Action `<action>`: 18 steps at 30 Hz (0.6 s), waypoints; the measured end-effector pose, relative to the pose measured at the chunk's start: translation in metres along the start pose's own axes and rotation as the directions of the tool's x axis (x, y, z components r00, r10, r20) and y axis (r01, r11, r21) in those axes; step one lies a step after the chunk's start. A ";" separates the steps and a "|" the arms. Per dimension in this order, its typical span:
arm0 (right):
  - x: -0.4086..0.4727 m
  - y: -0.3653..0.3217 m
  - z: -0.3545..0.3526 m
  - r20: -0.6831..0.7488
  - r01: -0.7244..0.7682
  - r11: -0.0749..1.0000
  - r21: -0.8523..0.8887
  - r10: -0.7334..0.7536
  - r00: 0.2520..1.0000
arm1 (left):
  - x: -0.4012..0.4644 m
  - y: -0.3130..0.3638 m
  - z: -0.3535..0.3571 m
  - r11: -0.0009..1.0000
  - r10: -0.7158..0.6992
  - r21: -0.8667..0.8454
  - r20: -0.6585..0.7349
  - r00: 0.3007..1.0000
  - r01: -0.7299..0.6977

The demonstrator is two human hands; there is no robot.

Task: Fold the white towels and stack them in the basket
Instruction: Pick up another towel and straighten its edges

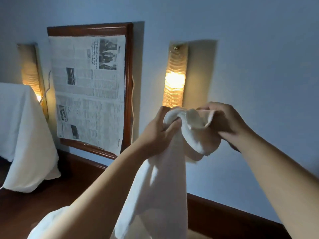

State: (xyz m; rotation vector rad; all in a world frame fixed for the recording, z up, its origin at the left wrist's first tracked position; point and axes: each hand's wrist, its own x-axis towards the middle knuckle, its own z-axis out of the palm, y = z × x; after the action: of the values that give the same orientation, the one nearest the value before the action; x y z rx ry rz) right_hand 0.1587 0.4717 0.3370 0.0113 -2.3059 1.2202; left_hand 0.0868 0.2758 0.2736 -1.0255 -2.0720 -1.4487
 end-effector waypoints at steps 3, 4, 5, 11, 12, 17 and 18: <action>-0.020 0.008 -0.053 -0.122 -0.090 0.991 0.103 0.103 0.987 | -0.013 0.031 0.022 0.999 -0.008 -0.050 0.040 0.999 0.010; -0.028 0.009 -0.072 -0.143 -0.098 0.987 0.129 0.117 0.983 | -0.019 0.042 0.031 0.998 -0.007 -0.067 0.060 0.998 0.011; -0.034 0.010 -0.086 -0.146 -0.104 0.984 0.146 0.125 0.981 | -0.025 0.049 0.039 0.997 0.000 -0.083 0.081 0.997 0.007; -0.075 -0.004 -0.143 0.055 -0.159 0.977 0.143 0.152 0.987 | -0.042 0.100 0.067 0.974 -0.128 -0.186 -0.001 0.992 0.126; -0.082 -0.005 -0.143 0.083 -0.179 0.976 0.126 0.170 0.982 | -0.042 0.111 0.069 0.974 -0.121 -0.191 0.006 0.993 0.120; -0.103 -0.018 -0.128 0.150 -0.185 0.977 -0.103 0.200 0.968 | -0.058 0.167 0.089 0.999 0.030 -0.020 0.193 0.981 -0.027; -0.103 -0.020 -0.130 0.122 -0.194 0.977 -0.094 0.204 0.971 | -0.059 0.173 0.092 1.000 0.017 0.018 0.147 0.989 -0.020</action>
State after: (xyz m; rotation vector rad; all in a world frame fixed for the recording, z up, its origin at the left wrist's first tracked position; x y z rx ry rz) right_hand 0.3107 0.5364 0.3652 -0.1786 -2.5192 1.2544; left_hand 0.2636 0.3732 0.3058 -1.1731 -2.1675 -1.3789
